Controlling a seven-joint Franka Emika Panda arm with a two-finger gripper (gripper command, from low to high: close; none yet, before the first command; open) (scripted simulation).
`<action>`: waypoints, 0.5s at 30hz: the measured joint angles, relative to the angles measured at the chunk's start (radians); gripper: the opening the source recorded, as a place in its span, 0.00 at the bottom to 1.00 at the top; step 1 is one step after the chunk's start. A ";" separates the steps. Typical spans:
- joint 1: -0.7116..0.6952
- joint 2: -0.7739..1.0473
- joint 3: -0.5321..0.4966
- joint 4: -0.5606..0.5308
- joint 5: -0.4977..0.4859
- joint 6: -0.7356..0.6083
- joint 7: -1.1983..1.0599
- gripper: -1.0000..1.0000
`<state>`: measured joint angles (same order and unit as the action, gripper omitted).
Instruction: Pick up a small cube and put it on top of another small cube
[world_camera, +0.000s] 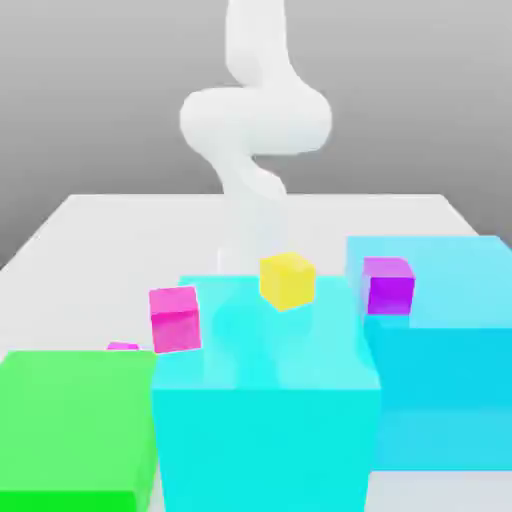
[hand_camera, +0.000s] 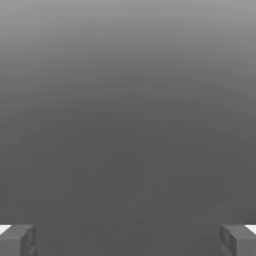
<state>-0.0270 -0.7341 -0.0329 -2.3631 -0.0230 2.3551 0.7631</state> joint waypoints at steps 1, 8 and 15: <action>-0.011 0.033 -0.019 -0.030 -0.012 0.026 -0.017 0.50; -0.095 0.252 -0.156 -0.232 -0.084 0.207 -0.141 0.50; -0.190 0.502 -0.318 -0.448 -0.119 0.407 -0.309 0.50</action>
<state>-0.2169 -0.2318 -0.3508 -2.8108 -0.1419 2.7620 0.4538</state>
